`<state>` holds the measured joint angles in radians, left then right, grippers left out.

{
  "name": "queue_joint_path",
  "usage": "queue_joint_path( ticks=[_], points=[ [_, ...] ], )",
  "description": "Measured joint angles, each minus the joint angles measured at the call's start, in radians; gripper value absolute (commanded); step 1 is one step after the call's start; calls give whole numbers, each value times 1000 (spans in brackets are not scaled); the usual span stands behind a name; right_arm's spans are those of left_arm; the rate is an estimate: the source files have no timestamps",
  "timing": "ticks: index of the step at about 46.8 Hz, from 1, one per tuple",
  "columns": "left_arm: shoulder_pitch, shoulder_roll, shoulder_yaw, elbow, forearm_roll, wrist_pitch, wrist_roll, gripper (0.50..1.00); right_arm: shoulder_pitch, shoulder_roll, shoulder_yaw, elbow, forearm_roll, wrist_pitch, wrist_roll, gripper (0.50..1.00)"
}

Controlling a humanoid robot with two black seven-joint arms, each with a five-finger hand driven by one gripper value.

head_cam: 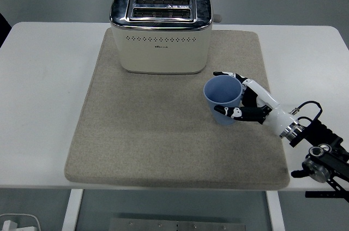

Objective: Put the water cup in front of the bread machine

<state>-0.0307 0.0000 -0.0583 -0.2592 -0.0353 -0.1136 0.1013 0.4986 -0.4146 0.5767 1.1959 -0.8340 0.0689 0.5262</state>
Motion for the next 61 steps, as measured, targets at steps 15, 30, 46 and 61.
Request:
queue_joint_path(
  ticks=[15,30,46,61],
  points=[
    [0,0,0,0,1,0,0,1000,87,61,-49,6,4,-4,-32,570],
    [0,0,0,0,1,-1,0,1000,215,161,-149,-36,14,-61,-56,578],
    [0,0,0,3,-3,-2,0,1000,314,307,-224,-165,37,-68,-64,582],
    [0,0,0,0,-3,-1,-2,1000,360,413,-264,-275,38,-66,-65,584]
  ],
)
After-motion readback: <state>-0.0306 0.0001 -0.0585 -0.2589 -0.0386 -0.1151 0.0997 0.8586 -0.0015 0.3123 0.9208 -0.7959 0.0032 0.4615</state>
